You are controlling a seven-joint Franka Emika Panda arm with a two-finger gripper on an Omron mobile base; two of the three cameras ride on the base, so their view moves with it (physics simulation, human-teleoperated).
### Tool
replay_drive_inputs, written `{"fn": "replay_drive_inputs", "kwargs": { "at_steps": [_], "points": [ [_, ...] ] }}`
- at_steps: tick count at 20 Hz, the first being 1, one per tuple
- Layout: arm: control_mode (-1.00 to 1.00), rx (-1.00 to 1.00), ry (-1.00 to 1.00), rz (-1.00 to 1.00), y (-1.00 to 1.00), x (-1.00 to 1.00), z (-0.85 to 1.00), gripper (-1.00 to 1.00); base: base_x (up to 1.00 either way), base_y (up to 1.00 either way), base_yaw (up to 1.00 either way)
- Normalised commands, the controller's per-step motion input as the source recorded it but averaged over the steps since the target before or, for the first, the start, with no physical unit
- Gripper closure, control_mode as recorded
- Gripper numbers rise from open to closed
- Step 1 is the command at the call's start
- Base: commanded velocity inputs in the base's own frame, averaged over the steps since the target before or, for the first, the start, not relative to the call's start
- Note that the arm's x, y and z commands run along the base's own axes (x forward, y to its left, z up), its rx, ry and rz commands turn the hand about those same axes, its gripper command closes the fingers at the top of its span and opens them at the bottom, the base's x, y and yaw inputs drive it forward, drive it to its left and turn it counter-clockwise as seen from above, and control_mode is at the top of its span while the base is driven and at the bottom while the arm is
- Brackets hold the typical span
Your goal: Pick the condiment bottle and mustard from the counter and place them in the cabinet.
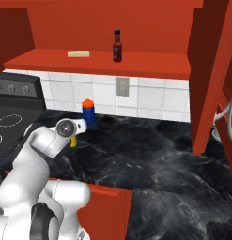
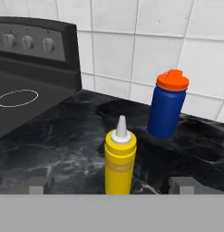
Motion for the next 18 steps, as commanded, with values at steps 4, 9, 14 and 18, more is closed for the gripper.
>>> {"fn": "replay_drive_inputs", "kwargs": {
  "at_steps": [4, 9, 14, 18],
  "points": [
    [-1.00, -0.06, 0.02, -0.10, 0.02, 0.00, 0.00, -1.00, 0.00, 0.00, 0.00],
    [-1.00, -0.04, 0.02, -0.02, 0.03, 0.00, 0.00, -1.00, 0.00, 0.00, 0.00],
    [-1.00, -0.06, 0.05, -0.01, 0.00, 0.01, -0.05, -1.00, 0.00, 0.00, 0.00],
    [-1.00, -0.07, 0.19, -0.03, 0.00, 0.07, 0.00, -1.00, 0.00, 0.00, 0.00]
  ]
}}
